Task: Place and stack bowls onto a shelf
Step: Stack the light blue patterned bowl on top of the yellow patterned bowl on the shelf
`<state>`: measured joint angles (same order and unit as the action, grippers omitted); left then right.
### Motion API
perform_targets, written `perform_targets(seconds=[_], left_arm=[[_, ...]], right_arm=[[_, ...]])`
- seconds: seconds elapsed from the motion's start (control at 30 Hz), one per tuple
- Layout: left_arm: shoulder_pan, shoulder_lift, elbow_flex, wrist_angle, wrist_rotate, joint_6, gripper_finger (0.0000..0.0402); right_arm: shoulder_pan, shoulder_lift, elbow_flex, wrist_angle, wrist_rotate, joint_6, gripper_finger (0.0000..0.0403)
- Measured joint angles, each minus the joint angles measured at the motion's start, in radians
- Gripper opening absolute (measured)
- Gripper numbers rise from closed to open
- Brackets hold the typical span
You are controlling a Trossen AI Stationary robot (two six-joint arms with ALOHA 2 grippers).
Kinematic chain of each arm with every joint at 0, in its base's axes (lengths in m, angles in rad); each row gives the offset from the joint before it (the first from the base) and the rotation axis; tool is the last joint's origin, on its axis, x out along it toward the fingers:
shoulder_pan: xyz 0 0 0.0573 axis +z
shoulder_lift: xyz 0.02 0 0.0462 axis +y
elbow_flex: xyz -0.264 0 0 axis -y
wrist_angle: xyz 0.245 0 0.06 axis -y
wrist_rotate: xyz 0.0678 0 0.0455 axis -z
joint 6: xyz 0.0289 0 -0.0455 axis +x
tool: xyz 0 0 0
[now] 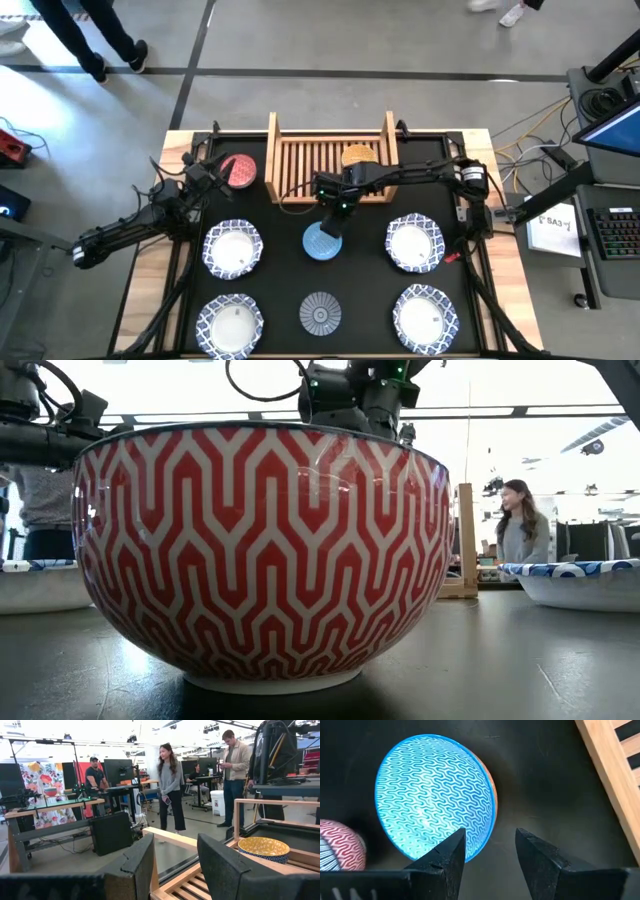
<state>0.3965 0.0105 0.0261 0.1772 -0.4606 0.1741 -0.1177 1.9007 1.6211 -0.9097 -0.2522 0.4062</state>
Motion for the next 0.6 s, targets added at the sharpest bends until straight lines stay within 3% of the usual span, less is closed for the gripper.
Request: perform_targets(seconds=[0.6], left_arm=[[0.000, 0.000, 0.000, 0.000, 0.000, 0.000, 0.0134]], right_arm=[[0.028, 0.001, -0.119, 0.165, 0.021, 0.030, 0.0155]])
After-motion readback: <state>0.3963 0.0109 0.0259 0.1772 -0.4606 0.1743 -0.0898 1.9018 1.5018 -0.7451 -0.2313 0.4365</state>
